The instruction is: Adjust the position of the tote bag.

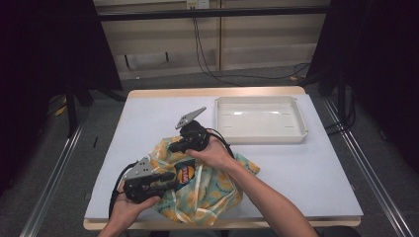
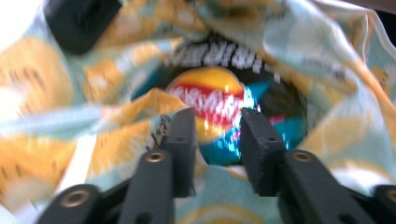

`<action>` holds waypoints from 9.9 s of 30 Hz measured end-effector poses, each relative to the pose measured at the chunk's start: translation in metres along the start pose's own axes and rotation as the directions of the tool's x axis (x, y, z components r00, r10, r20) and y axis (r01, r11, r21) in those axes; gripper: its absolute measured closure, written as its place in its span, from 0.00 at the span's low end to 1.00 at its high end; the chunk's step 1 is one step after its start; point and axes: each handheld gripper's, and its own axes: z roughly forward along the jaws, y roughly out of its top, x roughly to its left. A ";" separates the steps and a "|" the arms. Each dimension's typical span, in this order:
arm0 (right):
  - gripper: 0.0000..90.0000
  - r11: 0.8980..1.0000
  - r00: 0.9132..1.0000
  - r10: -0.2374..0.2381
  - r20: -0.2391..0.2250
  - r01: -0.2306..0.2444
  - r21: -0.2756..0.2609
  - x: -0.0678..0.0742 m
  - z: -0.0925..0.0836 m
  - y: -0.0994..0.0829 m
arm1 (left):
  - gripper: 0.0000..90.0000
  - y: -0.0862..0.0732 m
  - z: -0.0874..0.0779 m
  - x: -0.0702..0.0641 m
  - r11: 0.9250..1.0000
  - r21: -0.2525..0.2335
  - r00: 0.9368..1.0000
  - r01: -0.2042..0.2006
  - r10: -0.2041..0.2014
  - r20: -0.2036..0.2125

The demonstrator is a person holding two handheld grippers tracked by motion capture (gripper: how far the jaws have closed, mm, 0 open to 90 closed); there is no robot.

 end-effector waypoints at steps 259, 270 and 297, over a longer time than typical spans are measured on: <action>0.55 0.992 0.979 0.089 0.183 -0.070 -0.106 -0.018 -0.086 -0.050 | 1.00 0.034 -0.062 0.022 0.964 -0.265 0.996 0.037 -0.056 -0.064; 0.86 0.993 0.983 0.068 0.173 -0.050 -0.106 -0.001 -0.081 -0.066 | 1.00 0.044 -0.082 0.029 0.950 -0.312 0.995 0.026 -0.055 -0.085; 0.67 0.982 0.979 0.088 0.184 -0.054 -0.183 0.006 -0.109 -0.075 | 1.00 0.057 -0.096 0.042 0.941 -0.337 0.994 0.016 -0.052 -0.098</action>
